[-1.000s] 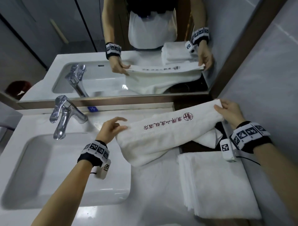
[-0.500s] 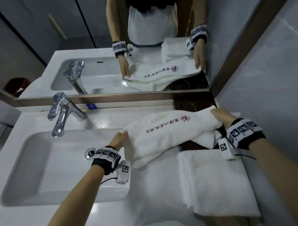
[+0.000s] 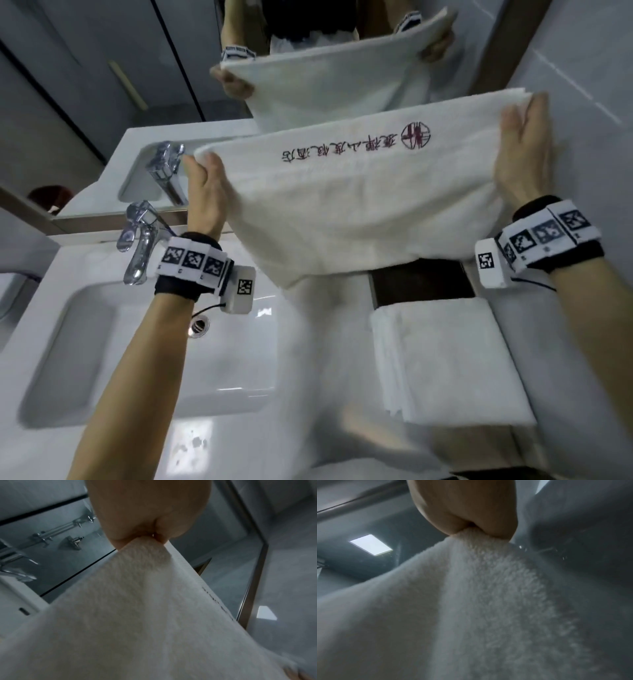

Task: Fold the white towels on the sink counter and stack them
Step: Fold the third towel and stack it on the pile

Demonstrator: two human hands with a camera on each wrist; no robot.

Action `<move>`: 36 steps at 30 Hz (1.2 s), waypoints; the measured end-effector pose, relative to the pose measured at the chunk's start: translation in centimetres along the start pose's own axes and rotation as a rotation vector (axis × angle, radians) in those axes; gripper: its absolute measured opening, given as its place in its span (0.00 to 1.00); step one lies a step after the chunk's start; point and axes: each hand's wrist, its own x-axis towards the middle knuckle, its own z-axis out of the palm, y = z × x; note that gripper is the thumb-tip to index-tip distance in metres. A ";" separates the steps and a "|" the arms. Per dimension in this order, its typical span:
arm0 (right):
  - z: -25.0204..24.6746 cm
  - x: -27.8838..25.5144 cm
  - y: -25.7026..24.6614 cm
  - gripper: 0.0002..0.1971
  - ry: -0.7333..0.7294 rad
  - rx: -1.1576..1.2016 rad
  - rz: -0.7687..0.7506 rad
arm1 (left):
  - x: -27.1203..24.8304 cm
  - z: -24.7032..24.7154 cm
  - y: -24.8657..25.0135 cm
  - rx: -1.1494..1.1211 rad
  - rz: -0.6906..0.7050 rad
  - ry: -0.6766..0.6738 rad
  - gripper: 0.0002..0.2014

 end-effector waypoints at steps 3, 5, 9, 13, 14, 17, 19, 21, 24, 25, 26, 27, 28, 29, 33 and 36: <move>-1.6 -0.1 -0.8 0.15 0.057 -0.021 -0.073 | 0.0 -1.0 1.3 -0.053 -0.003 -0.012 0.07; -2.2 -0.6 -0.3 0.15 0.026 -0.085 -0.070 | -0.5 -1.4 0.9 -0.057 -0.037 -0.080 0.06; -2.4 -2.1 2.4 0.12 -0.099 -0.196 -0.011 | -2.4 -1.6 -1.5 -0.044 -0.131 -0.157 0.08; -1.4 -4.0 6.4 0.08 -0.294 -0.309 0.135 | -4.2 -1.4 -5.8 0.028 -0.295 -0.202 0.09; -1.1 -4.5 7.4 0.09 -0.338 -0.337 0.174 | -4.8 -1.3 -7.0 0.062 -0.335 -0.215 0.06; -0.1 -6.0 9.7 0.12 -0.404 -0.388 0.248 | -6.2 -0.6 -10.4 0.127 -0.413 -0.225 0.04; 0.6 -6.3 10.5 0.12 -0.406 -0.395 0.265 | -6.4 0.1 -11.9 0.162 -0.419 -0.203 0.06; 1.5 -6.0 11.0 0.12 -0.392 -0.398 0.267 | -6.1 0.7 -12.7 0.210 -0.412 -0.192 0.05; 3.2 -4.7 11.4 0.14 -0.351 -0.399 0.258 | -5.1 1.7 -13.4 0.285 -0.379 -0.180 0.06; 3.8 -4.3 11.6 0.15 -0.339 -0.397 0.259 | -4.7 2.1 -13.6 0.313 -0.368 -0.164 0.06; 4.3 -3.9 11.8 0.15 -0.335 -0.395 0.264 | -4.3 2.5 -13.6 0.342 -0.356 -0.142 0.07; 5.0 -3.3 12.1 0.15 -0.337 -0.392 0.272 | -3.6 3.0 -13.8 0.370 -0.344 -0.118 0.10; 5.7 -2.8 12.3 0.14 -0.347 -0.390 0.288 | -3.1 3.4 -14.0 0.397 -0.334 -0.103 0.12; 6.3 -2.3 12.7 0.14 -0.364 -0.392 0.303 | -2.5 3.8 -14.3 0.416 -0.326 -0.098 0.12; 8.5 -1.2 14.2 0.15 -0.469 -0.425 0.391 | -0.8 5.5 -15.7 0.387 -0.435 -0.119 0.14; 9.4 -1.0 15.1 0.14 -0.532 -0.412 0.462 | -0.4 6.3 -16.9 0.337 -0.578 -0.153 0.18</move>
